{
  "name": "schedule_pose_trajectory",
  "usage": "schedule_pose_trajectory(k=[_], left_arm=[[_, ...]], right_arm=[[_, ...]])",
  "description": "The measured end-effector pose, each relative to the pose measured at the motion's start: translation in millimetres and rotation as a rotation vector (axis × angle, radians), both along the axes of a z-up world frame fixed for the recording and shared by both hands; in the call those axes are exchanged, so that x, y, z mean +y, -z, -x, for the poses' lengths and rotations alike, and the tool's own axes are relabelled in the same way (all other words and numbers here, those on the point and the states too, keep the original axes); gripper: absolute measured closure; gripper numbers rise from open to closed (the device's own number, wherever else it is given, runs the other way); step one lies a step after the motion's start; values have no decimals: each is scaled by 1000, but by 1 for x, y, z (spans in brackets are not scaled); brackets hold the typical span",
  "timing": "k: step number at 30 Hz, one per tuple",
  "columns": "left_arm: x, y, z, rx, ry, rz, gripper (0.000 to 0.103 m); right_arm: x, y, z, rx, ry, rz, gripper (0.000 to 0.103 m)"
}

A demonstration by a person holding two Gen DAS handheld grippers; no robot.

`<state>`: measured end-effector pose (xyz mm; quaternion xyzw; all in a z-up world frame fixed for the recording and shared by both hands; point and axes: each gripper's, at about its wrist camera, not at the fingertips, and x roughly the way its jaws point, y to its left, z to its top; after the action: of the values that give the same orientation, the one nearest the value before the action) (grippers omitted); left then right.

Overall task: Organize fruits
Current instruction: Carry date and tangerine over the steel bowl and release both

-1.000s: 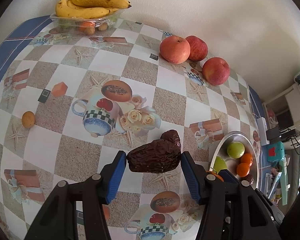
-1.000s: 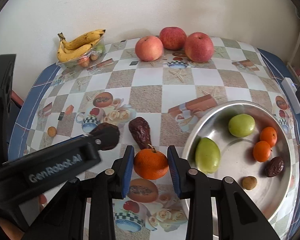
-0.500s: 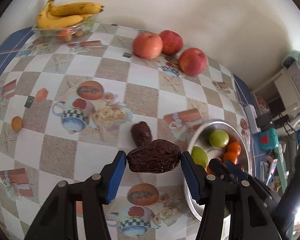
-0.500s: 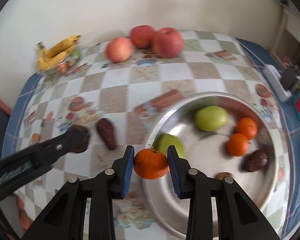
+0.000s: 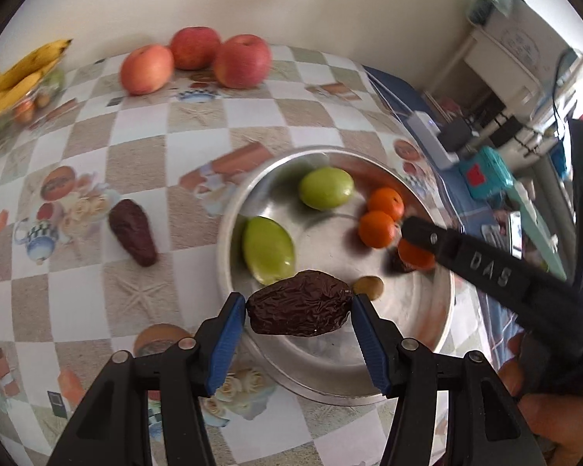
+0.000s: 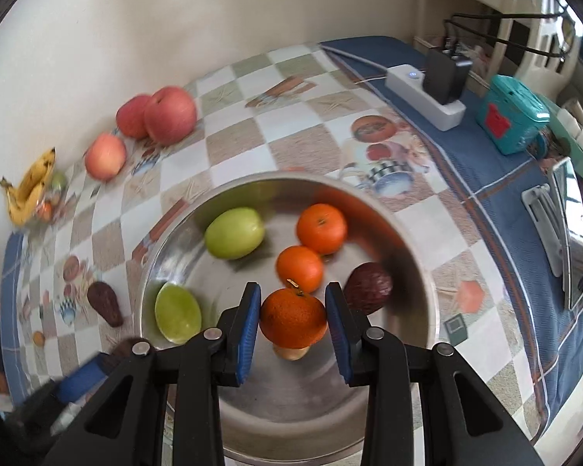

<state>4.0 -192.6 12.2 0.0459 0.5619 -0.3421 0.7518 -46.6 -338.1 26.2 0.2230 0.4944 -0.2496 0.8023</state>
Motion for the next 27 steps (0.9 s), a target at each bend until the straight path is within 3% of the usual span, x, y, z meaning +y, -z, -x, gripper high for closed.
schedule_pose_trajectory(k=[13,27], left_arm=[[-17,15,13,-46,71,-48,43],[-16,20,11,-51,60,-71,43]], right_arm=[[0,2,-1,-2,-16,-5,67],[1,19,-2,51,-19,-19,67]])
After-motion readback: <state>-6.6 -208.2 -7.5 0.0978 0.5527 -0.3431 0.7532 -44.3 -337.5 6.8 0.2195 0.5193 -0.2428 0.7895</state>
